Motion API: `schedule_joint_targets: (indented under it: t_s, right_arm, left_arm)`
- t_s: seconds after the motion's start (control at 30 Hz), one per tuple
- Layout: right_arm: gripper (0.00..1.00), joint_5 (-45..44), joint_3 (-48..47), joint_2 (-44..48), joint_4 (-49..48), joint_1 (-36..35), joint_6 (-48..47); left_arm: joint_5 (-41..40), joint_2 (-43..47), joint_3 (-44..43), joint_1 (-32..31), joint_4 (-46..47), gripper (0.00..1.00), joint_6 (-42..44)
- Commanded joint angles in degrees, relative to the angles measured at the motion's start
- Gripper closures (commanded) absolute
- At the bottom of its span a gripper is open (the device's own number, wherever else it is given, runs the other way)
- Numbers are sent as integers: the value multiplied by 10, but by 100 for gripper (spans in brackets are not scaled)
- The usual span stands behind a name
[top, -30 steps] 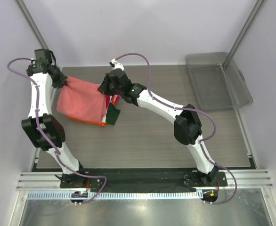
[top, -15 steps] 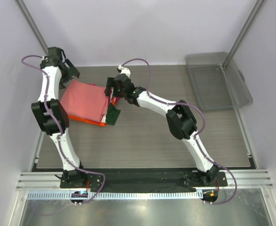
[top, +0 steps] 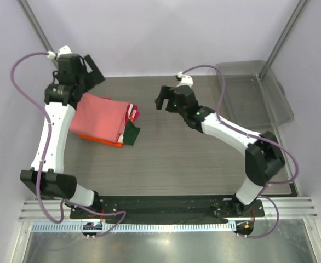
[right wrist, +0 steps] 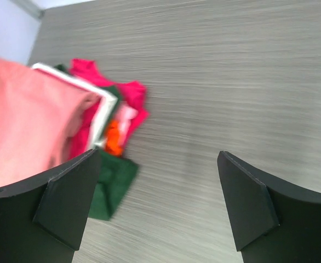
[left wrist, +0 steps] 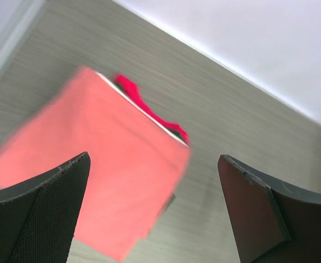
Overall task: Fold and stack the t-shirts
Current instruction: Reset both grippers
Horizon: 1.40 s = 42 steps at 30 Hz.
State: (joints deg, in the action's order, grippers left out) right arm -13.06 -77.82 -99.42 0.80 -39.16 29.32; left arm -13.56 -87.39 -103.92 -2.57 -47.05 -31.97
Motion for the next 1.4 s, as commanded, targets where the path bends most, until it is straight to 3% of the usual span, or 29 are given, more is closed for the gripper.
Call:
schedule_joint_targets:
  t_s: [0.0,0.23,0.43,0.53,0.67,0.8,0.9,1.0,1.13,1.37]
  right_arm:
    - [6,-26,80,82,-26,34,-11]
    - [2,-71,270,263,-18,87,-47]
    - [0,-117,429,405,-19,89,-44]
    - [0,-113,498,468,-40,89,-31]
    - [0,-106,578,519,-93,88,-18]
    - [0,-110,597,536,-94,88,-4]
    - [1,-173,608,540,-76,90,35]
    - [0,-149,602,554,-68,89,28]
    - [0,-148,625,556,-92,90,45]
    - [0,-129,629,559,-96,88,43]
  left_arm:
    - [17,40,95,-70,74,0,-1]
    - [45,118,317,-181,231,0,-40]
    - [52,192,525,-281,385,0,-46]
    - [37,210,574,-327,417,1,-28]
    - [6,221,631,-355,469,0,9]
    - [12,218,678,-355,515,0,13]
    - [-8,214,693,-355,549,0,13]
    - [-27,218,693,-355,546,0,22]
    - [-12,230,741,-355,601,0,34]
    - [43,226,711,-354,571,1,33]
